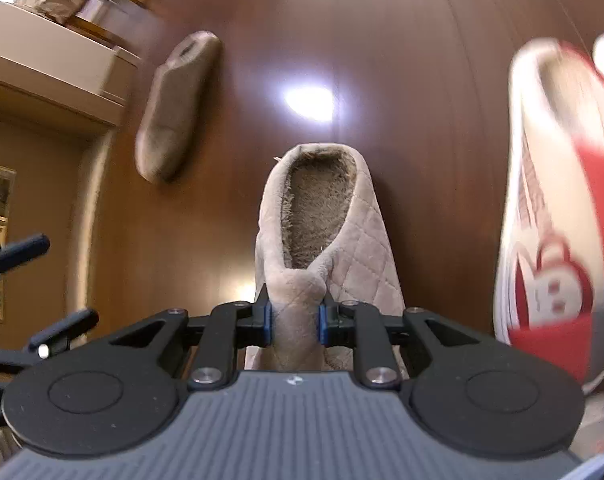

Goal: Organize scattered shoes
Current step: 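Carry the beige quilted slipper with the right tool beside the pink-lined sneakers, then grasp the other beige quilted slipper with the left tool while the right tool releases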

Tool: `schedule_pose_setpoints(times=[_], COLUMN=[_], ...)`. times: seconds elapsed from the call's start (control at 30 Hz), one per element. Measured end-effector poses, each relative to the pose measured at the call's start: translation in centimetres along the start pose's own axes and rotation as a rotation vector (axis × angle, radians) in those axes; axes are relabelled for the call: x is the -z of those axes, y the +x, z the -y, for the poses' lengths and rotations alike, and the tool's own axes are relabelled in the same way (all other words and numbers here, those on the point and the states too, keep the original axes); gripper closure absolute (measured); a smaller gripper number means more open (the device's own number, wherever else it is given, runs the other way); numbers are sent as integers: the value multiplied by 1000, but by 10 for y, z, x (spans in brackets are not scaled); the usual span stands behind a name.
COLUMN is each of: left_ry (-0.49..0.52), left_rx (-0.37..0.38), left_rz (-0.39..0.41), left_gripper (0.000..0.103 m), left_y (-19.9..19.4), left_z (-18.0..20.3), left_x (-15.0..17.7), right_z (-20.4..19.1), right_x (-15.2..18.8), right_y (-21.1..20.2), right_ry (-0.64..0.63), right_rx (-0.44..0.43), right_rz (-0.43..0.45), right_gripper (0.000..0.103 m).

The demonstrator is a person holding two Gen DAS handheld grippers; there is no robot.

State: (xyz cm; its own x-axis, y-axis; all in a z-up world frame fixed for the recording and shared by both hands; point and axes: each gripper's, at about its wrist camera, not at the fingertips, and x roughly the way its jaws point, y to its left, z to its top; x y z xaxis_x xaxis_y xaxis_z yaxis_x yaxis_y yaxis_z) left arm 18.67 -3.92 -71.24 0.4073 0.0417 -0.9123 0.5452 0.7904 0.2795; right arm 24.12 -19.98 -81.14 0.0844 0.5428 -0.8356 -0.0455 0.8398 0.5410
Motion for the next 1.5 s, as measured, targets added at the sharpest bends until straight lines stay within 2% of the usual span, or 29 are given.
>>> schedule_pose_setpoints(times=[0.17,0.33,0.43,0.6,0.8,1.0,1.07,1.1,1.13,1.2,1.23,1.3,1.37,1.43,1.5], left_ry=[74,130,132,154,144,146,150,156,161,160,153,113,36,-64,-155], left_rx=[96,201,261,309,346,358,366,369,368,365,362,339,302,270,221], left_rz=[21,127,143,180,182,168,164,161,158,156,155,159,155,141,130], left_gripper=[27,27,27,27,27,27,27,27,27,27,26,26,26,26,26], left_y=[29,26,26,17,13,15,15,15,15,15,15,16,21,27,36], left_z=[16,32,36,47,57,70,74,77,80,79,78,68,50,28,4], left_x=[44,83,92,107,115,112,112,113,114,117,118,121,126,130,135], right_z=[6,1,-3,-9,-18,-7,-7,-9,-11,-19,-26,-43,-58,-72,-79], right_x=[62,122,152,198,209,209,210,208,205,201,198,190,181,171,160], right_y=[23,26,20,11,-2,9,14,17,20,22,20,6,-7,-14,-6], right_ry=[50,126,179,265,242,339,329,316,303,244,192,49,-77,-188,-257], right_rx=[5,41,85,153,209,162,159,163,166,184,199,230,265,306,360], right_rz=[30,57,78,113,108,45,18,-3,-24,-46,-45,21,121,212,218], right_gripper=[85,85,85,85,84,84,80,71,55,37,32,31,25,14,13])
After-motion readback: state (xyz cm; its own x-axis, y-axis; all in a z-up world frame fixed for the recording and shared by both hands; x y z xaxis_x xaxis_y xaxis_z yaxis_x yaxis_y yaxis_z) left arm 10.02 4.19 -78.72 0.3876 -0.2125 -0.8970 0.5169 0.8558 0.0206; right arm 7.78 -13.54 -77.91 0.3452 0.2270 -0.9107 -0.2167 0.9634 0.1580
